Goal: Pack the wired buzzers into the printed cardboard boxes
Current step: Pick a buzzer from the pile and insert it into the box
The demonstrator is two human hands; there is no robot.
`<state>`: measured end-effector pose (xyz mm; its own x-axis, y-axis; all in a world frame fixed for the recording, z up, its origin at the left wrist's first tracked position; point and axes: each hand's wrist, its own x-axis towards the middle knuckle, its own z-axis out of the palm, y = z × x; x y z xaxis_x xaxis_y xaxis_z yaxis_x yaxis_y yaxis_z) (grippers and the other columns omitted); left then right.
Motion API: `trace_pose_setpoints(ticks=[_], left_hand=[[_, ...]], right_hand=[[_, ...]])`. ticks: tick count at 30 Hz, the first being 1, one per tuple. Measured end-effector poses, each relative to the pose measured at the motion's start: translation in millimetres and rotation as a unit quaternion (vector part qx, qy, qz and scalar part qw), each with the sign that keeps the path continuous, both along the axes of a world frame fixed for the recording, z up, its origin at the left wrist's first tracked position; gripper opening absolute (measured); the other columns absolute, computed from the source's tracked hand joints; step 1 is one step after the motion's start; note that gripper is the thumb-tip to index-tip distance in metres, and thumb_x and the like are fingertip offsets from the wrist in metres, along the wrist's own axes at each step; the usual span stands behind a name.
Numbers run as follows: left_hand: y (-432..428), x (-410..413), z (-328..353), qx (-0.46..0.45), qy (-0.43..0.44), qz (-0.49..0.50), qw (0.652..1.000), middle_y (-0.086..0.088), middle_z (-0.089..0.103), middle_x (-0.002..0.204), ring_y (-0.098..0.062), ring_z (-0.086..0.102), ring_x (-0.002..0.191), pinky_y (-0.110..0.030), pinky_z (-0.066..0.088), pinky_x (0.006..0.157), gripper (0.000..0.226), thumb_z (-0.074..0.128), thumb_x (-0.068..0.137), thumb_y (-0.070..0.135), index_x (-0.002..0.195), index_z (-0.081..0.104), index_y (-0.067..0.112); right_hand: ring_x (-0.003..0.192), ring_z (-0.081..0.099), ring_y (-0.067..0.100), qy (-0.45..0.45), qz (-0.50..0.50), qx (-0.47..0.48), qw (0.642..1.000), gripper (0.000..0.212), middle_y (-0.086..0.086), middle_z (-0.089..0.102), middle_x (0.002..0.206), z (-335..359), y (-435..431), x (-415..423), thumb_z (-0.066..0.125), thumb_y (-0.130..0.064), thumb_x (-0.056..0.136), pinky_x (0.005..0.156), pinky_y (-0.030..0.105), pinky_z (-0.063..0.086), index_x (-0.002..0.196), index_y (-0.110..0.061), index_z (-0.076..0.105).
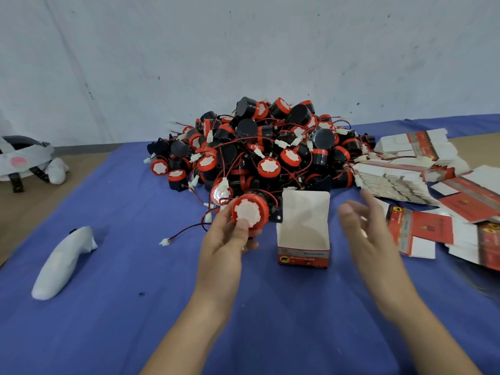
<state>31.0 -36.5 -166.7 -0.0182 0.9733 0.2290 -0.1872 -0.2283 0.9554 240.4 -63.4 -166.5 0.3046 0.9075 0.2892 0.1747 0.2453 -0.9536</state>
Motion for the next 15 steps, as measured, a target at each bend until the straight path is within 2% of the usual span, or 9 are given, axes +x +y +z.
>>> trace_pose_setpoints(ticks=[3,4,5,7,8,10,12,15], left_hand=[[-1.8,1.8,1.7,0.003,0.024,-0.001,1.000,0.009,0.075,0.102,-0.007,0.071,0.088,-0.018,0.053,0.073,0.028,0.050,0.105,0.019,0.119,0.065,0.038],[-2.2,2.6,2.2,0.003,0.032,-0.004,0.999,0.009,0.075,0.103,-0.007,0.070,0.087,-0.017,0.053,0.073,0.028,0.050,0.104,0.018,0.119,0.066,0.036],[-2.6,3.2,2.4,0.002,0.039,-0.008,0.999,0.009,0.075,0.103,-0.006,0.070,0.087,-0.017,0.053,0.072,0.028,0.050,0.104,0.018,0.121,0.066,0.034],[-3.7,3.9,2.6,-0.001,0.051,-0.017,0.999,0.006,0.075,0.105,-0.005,0.070,0.087,-0.016,0.053,0.071,0.030,0.050,0.104,0.016,0.127,0.065,0.027],[-4.5,4.2,2.6,-0.001,0.056,-0.020,0.998,0.005,0.075,0.106,-0.005,0.070,0.087,-0.015,0.052,0.071,0.031,0.049,0.105,0.016,0.130,0.064,0.025],[-7.1,5.1,3.2,0.001,0.061,-0.025,0.998,0.003,0.075,0.109,-0.005,0.070,0.087,-0.014,0.052,0.071,0.032,0.050,0.104,0.015,0.131,0.062,0.027],[-9.3,7.0,4.3,0.004,0.065,-0.022,0.998,0.002,0.075,0.112,-0.006,0.071,0.089,-0.014,0.053,0.070,0.032,0.052,0.103,0.016,0.132,0.061,0.028],[-11.5,10.9,4.0,0.020,0.088,-0.001,0.996,0.006,0.071,0.121,-0.001,0.068,0.090,-0.012,0.052,0.071,0.035,0.051,0.103,0.015,0.134,0.059,0.029]], right_hand=[[0.128,0.043,-0.015,-0.058,0.067,-0.074,0.993,0.112,-0.031,0.041,0.144,-6.7,2.7,-1.5,0.063,-0.072,0.066,0.098,0.016,0.039,0.159,-0.044,0.005],[0.123,0.044,-0.020,-0.078,0.081,-0.090,0.990,0.119,-0.037,0.040,0.139,-9.1,4.0,-2.9,0.067,-0.069,0.064,0.099,0.016,0.040,0.159,-0.043,-0.001],[0.113,0.048,-0.026,-0.098,0.093,-0.102,0.986,0.121,-0.042,0.040,0.133,-12.6,5.4,-3.6,0.071,-0.064,0.067,0.094,0.009,0.041,0.158,-0.041,-0.005],[0.097,0.052,-0.031,-0.137,0.108,-0.113,0.978,0.112,-0.048,0.045,0.120,-19.6,8.1,-3.9,0.077,-0.043,0.081,0.077,-0.001,0.042,0.156,-0.043,-0.007],[0.095,0.052,-0.030,-0.160,0.113,-0.107,0.975,0.106,-0.050,0.051,0.112,-21.7,8.5,-3.7,0.077,-0.032,0.086,0.072,-0.002,0.042,0.152,-0.053,-0.004],[0.098,0.054,-0.024,-0.199,0.112,-0.069,0.971,0.096,-0.049,0.055,0.106,-20.7,8.8,-4.0,0.077,-0.019,0.088,0.071,-0.001,0.042,0.127,-0.081,0.014],[0.104,0.054,-0.019,-0.222,0.087,-0.025,0.971,0.086,-0.047,0.054,0.111,-17.9,8.8,-6.1,0.076,-0.017,0.086,0.076,-0.001,0.041,0.112,-0.084,0.028],[0.109,0.047,-0.016,-0.263,0.036,0.016,0.964,0.077,-0.047,0.048,0.114,-18.6,8.7,-11.3,0.076,-0.030,0.084,0.081,0.003,0.041,0.117,-0.079,0.028]])
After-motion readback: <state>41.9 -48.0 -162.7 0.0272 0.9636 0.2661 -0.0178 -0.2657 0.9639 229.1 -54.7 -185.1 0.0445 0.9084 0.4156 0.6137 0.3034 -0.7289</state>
